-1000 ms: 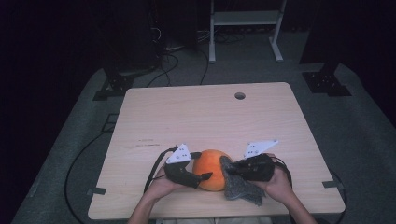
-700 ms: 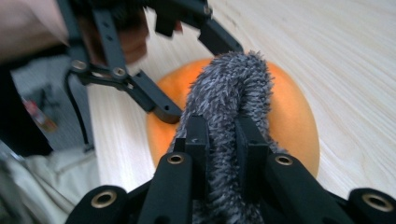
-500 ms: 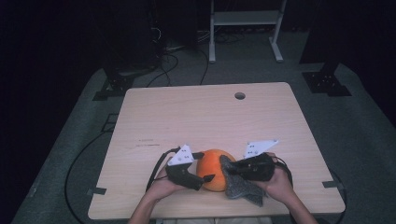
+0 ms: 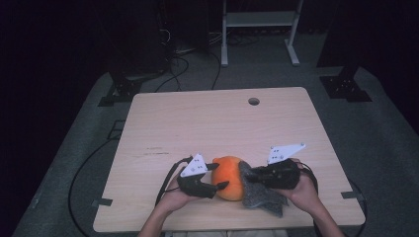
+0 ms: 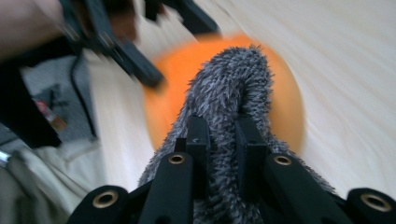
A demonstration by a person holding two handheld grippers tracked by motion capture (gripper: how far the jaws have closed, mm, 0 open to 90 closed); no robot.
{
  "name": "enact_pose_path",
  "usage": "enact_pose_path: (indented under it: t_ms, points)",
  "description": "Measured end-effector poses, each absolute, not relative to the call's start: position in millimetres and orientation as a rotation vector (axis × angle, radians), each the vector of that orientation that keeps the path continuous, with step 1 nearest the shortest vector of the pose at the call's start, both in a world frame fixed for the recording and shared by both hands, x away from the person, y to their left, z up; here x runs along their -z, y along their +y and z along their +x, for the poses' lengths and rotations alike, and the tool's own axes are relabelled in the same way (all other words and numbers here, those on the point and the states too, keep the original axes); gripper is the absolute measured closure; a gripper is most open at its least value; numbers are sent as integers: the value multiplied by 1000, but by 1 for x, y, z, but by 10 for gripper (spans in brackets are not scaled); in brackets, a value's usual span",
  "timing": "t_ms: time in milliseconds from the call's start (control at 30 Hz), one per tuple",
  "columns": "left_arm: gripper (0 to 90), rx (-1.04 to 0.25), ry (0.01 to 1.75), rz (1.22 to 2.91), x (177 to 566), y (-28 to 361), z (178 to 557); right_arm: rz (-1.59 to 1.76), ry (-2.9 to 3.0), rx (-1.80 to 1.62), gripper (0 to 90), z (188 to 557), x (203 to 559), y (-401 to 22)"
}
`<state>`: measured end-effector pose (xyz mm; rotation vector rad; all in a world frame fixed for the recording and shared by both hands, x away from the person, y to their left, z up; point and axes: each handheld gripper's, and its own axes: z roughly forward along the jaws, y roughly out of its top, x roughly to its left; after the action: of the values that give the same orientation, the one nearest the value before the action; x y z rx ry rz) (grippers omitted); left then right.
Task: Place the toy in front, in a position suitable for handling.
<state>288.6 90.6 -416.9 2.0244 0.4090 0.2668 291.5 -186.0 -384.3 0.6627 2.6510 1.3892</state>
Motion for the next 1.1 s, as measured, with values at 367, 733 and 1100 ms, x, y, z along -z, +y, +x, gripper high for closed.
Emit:
enact_pose_path:
  t_ms: [367, 733, 1100]
  points:
    - [170, -163, 510, 1993, 420, 91, 296, 706, 2699, -1314, 781, 298, 396, -189]
    - [304, -297, 343, 2039, 414, 76, 278, 594, 2685, -1278, 782, 287, 371, -178]
    - [311, -334, 272, 2030, 412, 68, 271, 575, 2710, -1346, 781, 283, 362, -183]
